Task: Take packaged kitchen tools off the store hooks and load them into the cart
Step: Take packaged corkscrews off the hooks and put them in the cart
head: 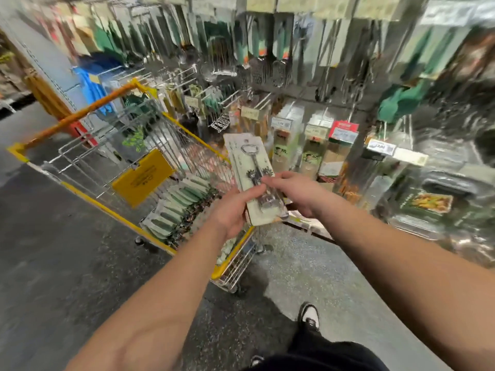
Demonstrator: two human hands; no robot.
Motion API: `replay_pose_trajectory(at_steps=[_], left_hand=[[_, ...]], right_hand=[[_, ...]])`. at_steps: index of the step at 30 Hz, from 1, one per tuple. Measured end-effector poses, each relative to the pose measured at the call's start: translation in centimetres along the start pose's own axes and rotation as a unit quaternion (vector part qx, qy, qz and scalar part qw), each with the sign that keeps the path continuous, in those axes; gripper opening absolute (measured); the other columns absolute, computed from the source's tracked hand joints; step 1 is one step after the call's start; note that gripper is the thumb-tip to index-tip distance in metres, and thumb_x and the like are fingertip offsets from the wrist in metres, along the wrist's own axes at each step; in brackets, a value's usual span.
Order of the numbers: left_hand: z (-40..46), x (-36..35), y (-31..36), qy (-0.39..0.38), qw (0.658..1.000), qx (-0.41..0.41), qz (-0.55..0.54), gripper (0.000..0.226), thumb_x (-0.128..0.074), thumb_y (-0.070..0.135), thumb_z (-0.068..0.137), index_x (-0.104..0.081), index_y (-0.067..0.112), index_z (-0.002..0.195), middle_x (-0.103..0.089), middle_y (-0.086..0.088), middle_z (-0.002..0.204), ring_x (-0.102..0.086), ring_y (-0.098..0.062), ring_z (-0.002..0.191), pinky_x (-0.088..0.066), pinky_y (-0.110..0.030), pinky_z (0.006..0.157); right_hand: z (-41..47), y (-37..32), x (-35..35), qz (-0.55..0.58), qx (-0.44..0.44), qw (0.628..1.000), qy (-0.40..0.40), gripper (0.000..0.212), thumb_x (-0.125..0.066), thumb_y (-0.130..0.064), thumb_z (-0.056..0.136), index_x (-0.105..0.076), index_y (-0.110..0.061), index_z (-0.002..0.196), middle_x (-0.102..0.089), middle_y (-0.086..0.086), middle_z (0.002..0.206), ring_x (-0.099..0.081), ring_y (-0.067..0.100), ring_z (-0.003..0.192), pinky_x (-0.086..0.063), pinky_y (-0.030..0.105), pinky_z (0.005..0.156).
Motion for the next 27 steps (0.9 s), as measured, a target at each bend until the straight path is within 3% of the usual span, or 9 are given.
replay_pose_trajectory(at_steps=[3,6,8,11,15,18,21,25,27], left_hand=[[0.1,-5.7,0.6,-0.047,0.999,-0.019,0.012,0.046,-0.068,0.011,0.089,-0.059,0.011,0.135,-0.071,-0.014,0.121,-0.07,-0.029,0.107,-0.06,-0.042,0.083],[0.3,-11.8,0.4,-0.082,0.996,-0.024,0.041,0.06,-0.08,0.018,0.076,-0.061,0.012,0.133,-0.073,-0.013,0.118,-0.07,-0.03,0.109,-0.053,-0.051,0.098],[0.2,-16.4,0.0,-0.106,0.992,-0.025,0.067,0.065,-0.085,0.021,0.071,-0.062,0.012,0.131,-0.074,-0.011,0.117,-0.069,-0.029,0.112,-0.049,-0.053,0.104],[-0.3,-24.4,-1.4,-0.157,0.98,-0.039,0.113,0.055,-0.081,0.024,0.069,-0.066,0.019,0.121,-0.074,-0.006,0.117,-0.067,-0.026,0.116,-0.045,-0.05,0.109],[-1.8,-35.4,-4.5,-0.195,0.965,-0.041,0.17,0.035,-0.08,0.018,0.08,-0.065,0.027,0.11,-0.075,-0.001,0.113,-0.066,-0.022,0.115,-0.044,-0.048,0.11],[-3.4,-44.7,-7.3,-0.243,0.947,-0.061,0.202,0.042,-0.08,0.022,0.079,-0.065,0.026,0.118,-0.072,-0.001,0.121,-0.065,-0.021,0.118,-0.044,-0.045,0.11],[-5.5,-53.9,-10.2,-0.292,0.923,-0.067,0.243,0.044,-0.076,0.022,0.087,-0.059,0.024,0.127,-0.069,0.004,0.123,-0.063,-0.015,0.117,-0.044,-0.037,0.109],[-7.9,-64.0,-12.8,-0.346,0.892,-0.076,0.282,0.037,-0.077,0.028,0.085,-0.059,0.029,0.118,-0.07,0.011,0.112,-0.065,-0.009,0.107,-0.047,-0.032,0.103],[-9.3,-68.3,-13.0,-0.357,0.873,-0.103,0.315,0.039,-0.075,0.033,0.087,-0.053,0.031,0.119,-0.064,0.019,0.106,-0.061,-0.003,0.102,-0.045,-0.024,0.093]], right_hand=[[-3.3,0.8,5.2,0.017,0.006,0.999,0.044,0.034,-0.068,-0.045,0.091,-0.063,-0.019,0.112,-0.061,-0.005,0.117,-0.058,0.013,0.11,-0.042,0.029,0.09],[-7.3,1.9,10.7,0.0,0.01,0.996,0.084,0.04,-0.062,-0.045,0.096,-0.061,-0.017,0.124,-0.06,0.0,0.12,-0.061,-0.002,0.075,-0.047,0.02,0.062],[-9.5,3.3,14.7,-0.016,0.005,0.994,0.107,0.052,-0.06,-0.052,0.095,-0.057,-0.019,0.135,-0.057,0.0,0.133,-0.061,0.009,0.095,-0.05,0.029,0.072],[-13.6,5.2,20.8,-0.074,-0.015,0.987,0.143,0.07,-0.058,-0.07,0.085,-0.06,-0.019,0.133,-0.058,-0.004,0.124,-0.064,0.024,0.104,-0.056,0.037,0.082],[-19.4,9.8,29.8,-0.08,-0.059,0.977,0.191,0.084,-0.067,-0.078,0.068,-0.064,-0.012,0.12,-0.068,0.004,0.117,-0.069,0.029,0.093,-0.061,0.043,0.076],[-24.4,13.9,37.0,-0.113,-0.078,0.967,0.216,0.092,-0.06,-0.087,0.055,-0.07,-0.017,0.114,-0.072,0.006,0.107,-0.071,0.026,0.088,-0.06,0.043,0.081],[-30.1,18.2,43.9,-0.12,-0.106,0.953,0.256,0.069,-0.059,-0.077,0.077,-0.068,-0.014,0.103,-0.069,0.002,0.09,-0.066,0.018,0.071,-0.057,0.031,0.065],[-36.8,22.1,51.1,-0.087,-0.13,0.944,0.289,0.069,-0.062,-0.07,0.081,-0.066,-0.007,0.108,-0.069,0.008,0.092,-0.068,0.029,0.077,-0.057,0.038,0.069],[-39.7,22.9,54.0,-0.091,-0.137,0.936,0.31,0.07,-0.063,-0.072,0.081,-0.063,-0.006,0.105,-0.066,0.01,0.089,-0.064,0.029,0.071,-0.052,0.032,0.058]])
Point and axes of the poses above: each hand's wrist, its own z-axis towards the middle knuckle, its own x-axis out of the back of the hand, y = z × x, the point moved 7 cm from there along z, towards the middle knuckle
